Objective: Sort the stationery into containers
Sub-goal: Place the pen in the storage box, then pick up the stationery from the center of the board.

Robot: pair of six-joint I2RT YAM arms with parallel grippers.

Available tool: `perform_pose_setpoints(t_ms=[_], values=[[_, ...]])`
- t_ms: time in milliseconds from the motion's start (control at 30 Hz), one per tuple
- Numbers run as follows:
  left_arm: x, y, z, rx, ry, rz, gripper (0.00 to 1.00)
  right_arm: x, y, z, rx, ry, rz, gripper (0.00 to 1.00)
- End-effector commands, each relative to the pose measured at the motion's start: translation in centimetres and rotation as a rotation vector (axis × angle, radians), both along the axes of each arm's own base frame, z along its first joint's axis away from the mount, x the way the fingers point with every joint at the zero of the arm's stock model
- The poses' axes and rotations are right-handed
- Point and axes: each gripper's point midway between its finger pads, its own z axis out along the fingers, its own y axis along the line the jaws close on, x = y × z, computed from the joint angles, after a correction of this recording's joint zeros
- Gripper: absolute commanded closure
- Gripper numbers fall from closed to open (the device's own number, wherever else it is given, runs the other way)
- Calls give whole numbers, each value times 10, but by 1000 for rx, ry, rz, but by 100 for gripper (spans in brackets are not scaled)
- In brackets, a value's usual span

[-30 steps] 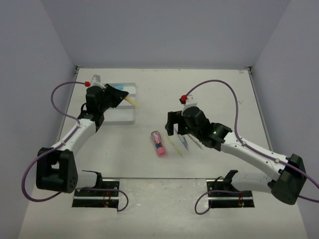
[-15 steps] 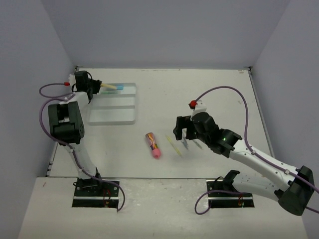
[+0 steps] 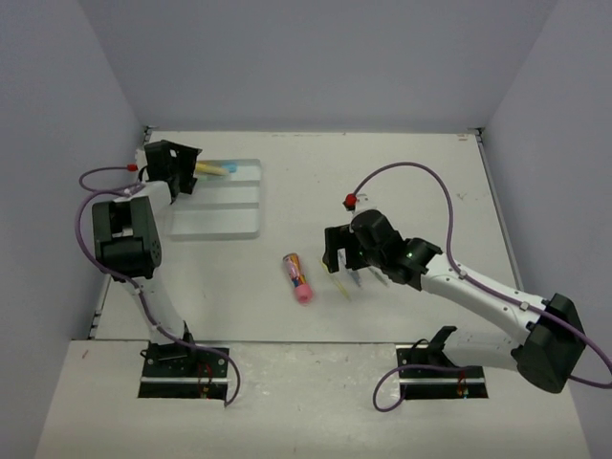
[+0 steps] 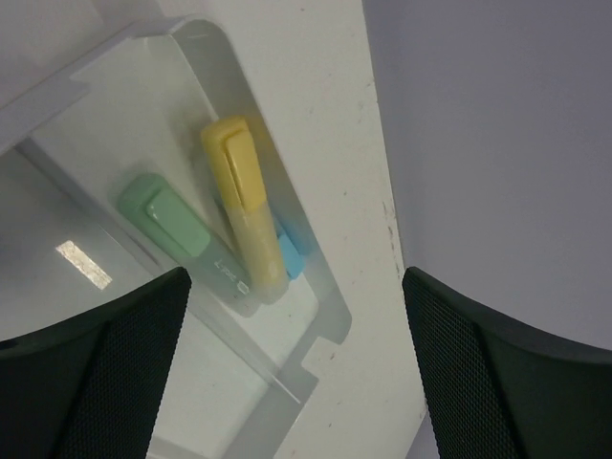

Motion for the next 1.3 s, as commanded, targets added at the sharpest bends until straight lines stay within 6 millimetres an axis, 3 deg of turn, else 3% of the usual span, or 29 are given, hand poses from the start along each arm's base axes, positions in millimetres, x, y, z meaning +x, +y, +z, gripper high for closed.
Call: perform_pose_setpoints(t_ms=[0,33,133,200,333,500,633,800,900,933,967,1033,1067,1133,1200,1267], values=[[-11,-9,109,82,-228,-78,3,9,23,16,32,3,33,4],[-23,-14,124,112,-241,-112,0,11,25,12,20,19,29,5],[-62,-25,142,146,-274,-144,0,11,40,10,34,45,60,13],[-110,-37,148,190,-307,-169,0,9,48,-2,-11,79,75,17],[-170,-67,159,302,-389,-263,0,2,62,-24,-111,142,106,21],[-221,-100,132,430,-345,-454,0,-3,70,-52,-201,197,88,25],[-245,-111,108,483,-278,-571,0,-15,79,-82,-274,250,98,26],[-271,-114,83,507,-220,-643,0,-20,84,-114,-315,290,96,39],[-280,-124,72,464,-221,-698,0,-22,90,-120,-304,282,117,55],[-282,-127,69,450,-219,-717,0,-23,92,-119,-298,279,130,65],[-284,-130,66,435,-216,-733,0,-21,94,-117,-294,266,143,66],[-293,-148,63,363,-248,-817,0,-24,104,-106,-229,238,207,92],[-297,-156,64,328,-272,-857,0,-25,108,-99,-191,220,229,99],[-307,-173,67,250,-332,-940,0,-26,118,-60,-66,129,277,100],[-320,-199,93,147,-511,-1058,0,-33,131,-21,139,17,347,100],[-331,-210,105,122,-610,-1131,0,-48,132,7,262,-29,411,100]])
